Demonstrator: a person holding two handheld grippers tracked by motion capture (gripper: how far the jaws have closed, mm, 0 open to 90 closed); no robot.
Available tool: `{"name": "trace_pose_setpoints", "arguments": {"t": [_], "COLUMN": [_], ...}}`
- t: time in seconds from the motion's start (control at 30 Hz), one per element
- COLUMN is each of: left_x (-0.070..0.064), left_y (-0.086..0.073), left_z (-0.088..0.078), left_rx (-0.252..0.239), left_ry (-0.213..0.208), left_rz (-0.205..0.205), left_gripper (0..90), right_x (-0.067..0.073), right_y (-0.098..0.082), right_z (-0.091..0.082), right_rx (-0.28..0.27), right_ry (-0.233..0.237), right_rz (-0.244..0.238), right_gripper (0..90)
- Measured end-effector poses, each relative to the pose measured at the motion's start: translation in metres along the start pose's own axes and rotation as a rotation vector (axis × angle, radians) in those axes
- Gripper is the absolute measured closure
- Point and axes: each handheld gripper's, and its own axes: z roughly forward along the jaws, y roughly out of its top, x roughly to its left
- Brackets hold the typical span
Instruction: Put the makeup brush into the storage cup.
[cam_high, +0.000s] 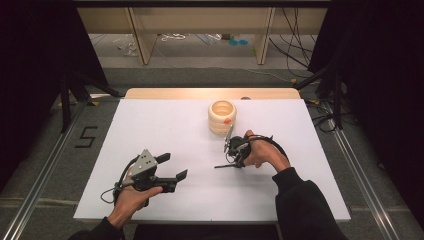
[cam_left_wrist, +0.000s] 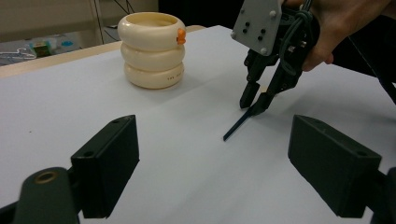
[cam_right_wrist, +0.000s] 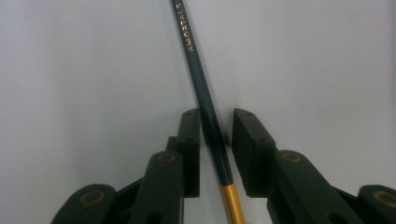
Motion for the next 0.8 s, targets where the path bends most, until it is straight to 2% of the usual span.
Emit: {"name": "trace_pose_setpoints", "arguments": {"t": [0.03, 0.07, 0.13, 0.2, 0.3, 0.4, 0.53, 0.6, 0.8], "left_x": [-0.0005, 0.0002, -0.0002, -0.0003, -0.0001, -0.0006, -0.0004, -0.0004, -0.0005], "left_y": [-0.0003, 0.0002, 0.0001, 0.0000, 0.0002, -0.0001, 0.0003, 0.0001, -0.0007], "left_z": [0.0001, -0.0004, -0.0003, -0.0003, -0.0004, -0.0004, -0.0005, -0.0004, 0.0013], "left_rx": [0.001, 0.000, -0.003, -0.002, -0.004, -0.001, -0.004, 0.001, 0.001], "left_ry": [-0.001, -0.001, -0.001, 0.000, -0.001, -0.001, -0.003, -0.003, -0.016], "left_rz": [-0.007, 0.011, 0.004, 0.004, 0.004, 0.005, 0.005, 0.010, -0.004], "left_gripper": [16.1, 16.1, 16.1, 16.1, 16.1, 16.2, 16.2, 16.2, 16.2], "right_x": [-0.0003, 0.0002, -0.0002, 0.0003, -0.0007, 0.0001, 0.0010, 0.0005, 0.0004], "right_y": [0.0007, 0.0010, 0.0021, 0.0036, 0.0045, 0.0036, 0.0044, 0.0040, 0.0044], "right_z": [0.0003, 0.0006, 0.0010, 0.0009, 0.0014, 0.0013, 0.0014, 0.0010, -0.0001], "right_rx": [0.005, 0.004, 0.009, 0.022, 0.027, 0.030, 0.035, 0.034, 0.022], "right_ry": [0.005, 0.011, 0.017, 0.022, 0.025, 0.035, 0.025, 0.036, 0.003], "right_rz": [-0.002, 0.004, -0.009, -0.002, -0.002, 0.025, 0.023, 0.029, -0.014], "right_gripper": [76.7, 77.9, 79.8, 81.2, 82.0, 82.8, 83.2, 83.3, 83.4]}}
